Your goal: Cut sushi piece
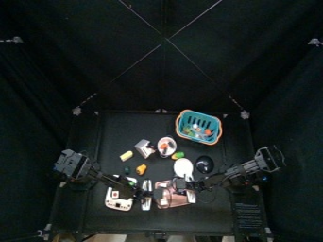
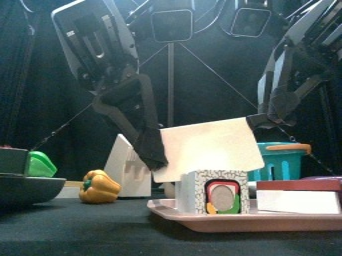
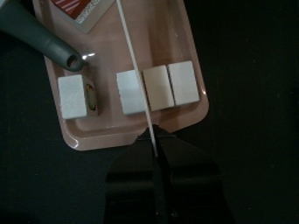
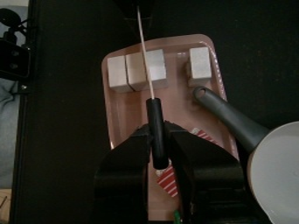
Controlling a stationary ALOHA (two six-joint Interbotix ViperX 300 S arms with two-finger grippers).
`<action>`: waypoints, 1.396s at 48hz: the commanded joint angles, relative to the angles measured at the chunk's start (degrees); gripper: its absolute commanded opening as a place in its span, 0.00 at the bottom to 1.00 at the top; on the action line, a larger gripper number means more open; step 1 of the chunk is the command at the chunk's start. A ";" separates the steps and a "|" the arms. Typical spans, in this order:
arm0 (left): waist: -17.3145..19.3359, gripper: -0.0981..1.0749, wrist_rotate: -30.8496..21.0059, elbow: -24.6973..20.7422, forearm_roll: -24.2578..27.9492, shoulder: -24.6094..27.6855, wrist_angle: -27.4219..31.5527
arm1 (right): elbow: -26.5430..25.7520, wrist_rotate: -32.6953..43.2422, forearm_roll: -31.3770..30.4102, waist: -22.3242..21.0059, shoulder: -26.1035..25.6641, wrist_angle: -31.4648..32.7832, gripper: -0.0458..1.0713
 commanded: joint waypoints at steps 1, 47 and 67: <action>-0.26 0.34 0.18 -1.58 0.09 -1.23 -1.32 | -0.09 0.00 -0.18 -0.35 -1.93 -0.26 0.49; 1.23 0.34 0.18 0.97 -2.81 2.46 -6.15 | 1.41 0.18 1.32 -0.79 2.64 -2.02 0.49; 2.72 0.34 0.18 1.05 -3.16 2.72 -6.94 | 1.93 0.18 2.37 -1.58 4.39 -2.02 0.49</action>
